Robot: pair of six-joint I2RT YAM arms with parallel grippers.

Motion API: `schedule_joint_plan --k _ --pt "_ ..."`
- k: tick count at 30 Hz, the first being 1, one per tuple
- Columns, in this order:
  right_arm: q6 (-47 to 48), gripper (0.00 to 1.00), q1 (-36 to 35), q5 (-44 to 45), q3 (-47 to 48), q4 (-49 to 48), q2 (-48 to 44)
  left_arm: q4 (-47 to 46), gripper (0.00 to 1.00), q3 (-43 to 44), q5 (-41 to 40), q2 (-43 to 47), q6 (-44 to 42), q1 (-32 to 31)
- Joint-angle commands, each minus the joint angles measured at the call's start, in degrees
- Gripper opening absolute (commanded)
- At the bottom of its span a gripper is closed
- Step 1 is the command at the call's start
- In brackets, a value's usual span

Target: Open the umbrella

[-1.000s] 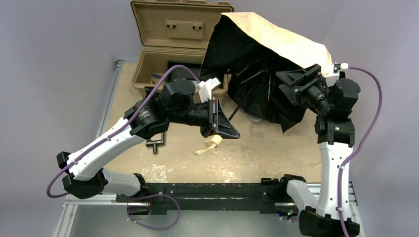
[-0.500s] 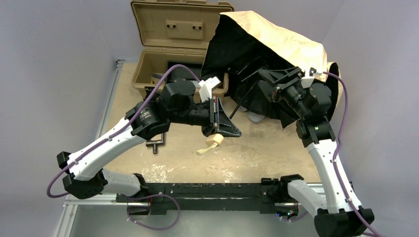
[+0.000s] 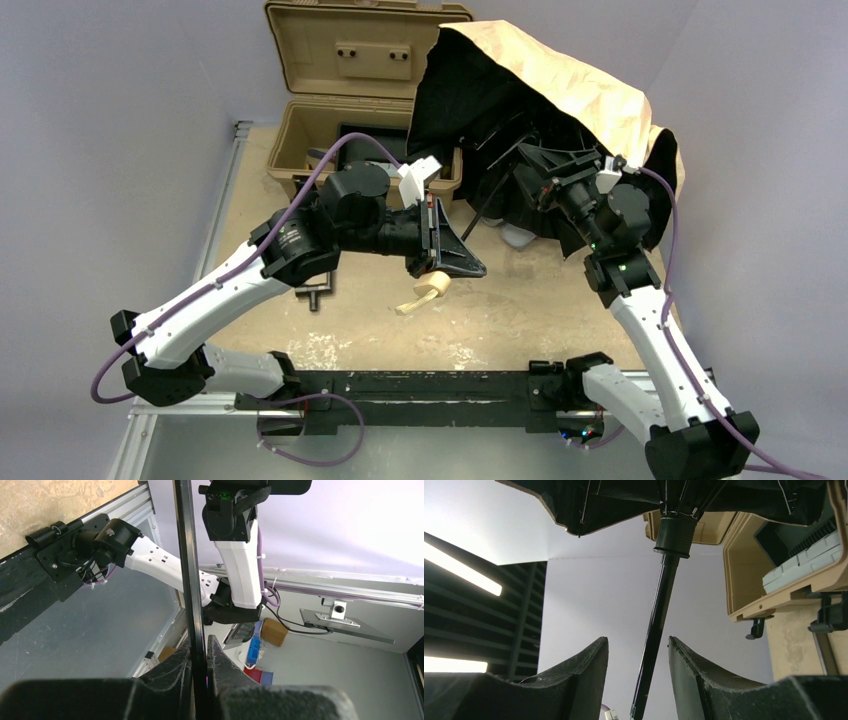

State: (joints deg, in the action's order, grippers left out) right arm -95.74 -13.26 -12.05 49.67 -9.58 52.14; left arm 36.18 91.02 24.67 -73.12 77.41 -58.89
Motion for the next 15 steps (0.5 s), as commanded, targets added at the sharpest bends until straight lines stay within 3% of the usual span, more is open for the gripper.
schedule_joint_plan --k 1,15 --pt "-4.1 0.43 -0.9 5.2 -0.2 -7.3 0.4 -10.4 0.00 0.9 -0.6 2.9 -2.6 0.1" --pt "-10.4 0.30 -2.3 13.0 -0.6 -14.0 7.1 -12.7 0.00 -1.3 -0.4 4.3 -1.6 -0.1"
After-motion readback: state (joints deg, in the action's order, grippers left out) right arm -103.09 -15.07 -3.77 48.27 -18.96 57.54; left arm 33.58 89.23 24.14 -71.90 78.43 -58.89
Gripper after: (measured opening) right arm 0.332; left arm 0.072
